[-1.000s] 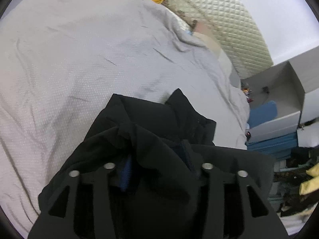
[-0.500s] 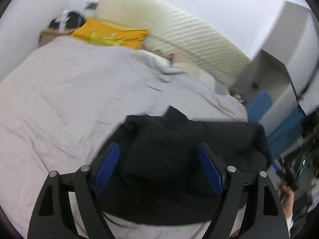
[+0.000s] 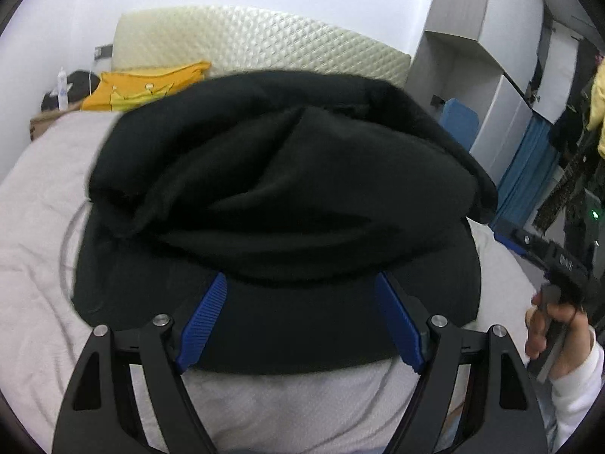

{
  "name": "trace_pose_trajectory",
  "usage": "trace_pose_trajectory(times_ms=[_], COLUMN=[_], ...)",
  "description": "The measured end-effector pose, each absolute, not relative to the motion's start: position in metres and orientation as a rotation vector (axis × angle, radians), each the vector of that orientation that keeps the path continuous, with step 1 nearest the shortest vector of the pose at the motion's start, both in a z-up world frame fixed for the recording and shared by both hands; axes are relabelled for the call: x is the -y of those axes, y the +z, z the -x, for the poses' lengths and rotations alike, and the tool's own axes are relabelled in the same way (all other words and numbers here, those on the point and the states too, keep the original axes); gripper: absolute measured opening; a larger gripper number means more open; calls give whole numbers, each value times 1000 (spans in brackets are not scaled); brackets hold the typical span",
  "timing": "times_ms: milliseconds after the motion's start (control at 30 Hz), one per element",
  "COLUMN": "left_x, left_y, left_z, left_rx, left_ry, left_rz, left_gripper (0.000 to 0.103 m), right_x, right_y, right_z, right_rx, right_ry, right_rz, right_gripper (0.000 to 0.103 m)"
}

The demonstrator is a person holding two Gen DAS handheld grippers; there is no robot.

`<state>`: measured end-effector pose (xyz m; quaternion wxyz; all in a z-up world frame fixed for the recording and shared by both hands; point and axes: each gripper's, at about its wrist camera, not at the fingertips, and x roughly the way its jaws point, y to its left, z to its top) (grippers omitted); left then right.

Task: Fold large clothes
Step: 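Lower the folded hem onto the jacket and open both grippers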

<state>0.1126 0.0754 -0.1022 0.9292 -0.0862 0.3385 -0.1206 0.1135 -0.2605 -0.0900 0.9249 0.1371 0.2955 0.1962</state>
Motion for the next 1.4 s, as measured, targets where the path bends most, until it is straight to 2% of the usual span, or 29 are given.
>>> trace_pose_trajectory(times_ms=[133, 467, 767, 900, 1067, 1400], left_x=[-71, -61, -69, -62, -51, -68], left_y=[-111, -91, -108, -115, -123, -136], left_z=[-139, -212, -268, -277, -293, -321], left_rx=[-699, -622, -661, -684, -708, -764], left_ry=[-198, -135, -72, -70, -47, -70], left_rz=[164, 100, 63, 57, -4, 60], left_gripper=[80, 81, 81, 81, 82, 84], right_x=[242, 228, 212, 212, 210, 204], right_y=[-101, -107, -122, -129, -143, -161], right_z=[-132, -195, -259, -279, -308, -337], right_rx=[-632, -594, -593, -635, -714, -767], right_ry=[383, 308, 262, 263, 261, 242], right_rz=[-231, -173, -115, -114, -138, -133], right_gripper=[84, 84, 85, 88, 100, 103])
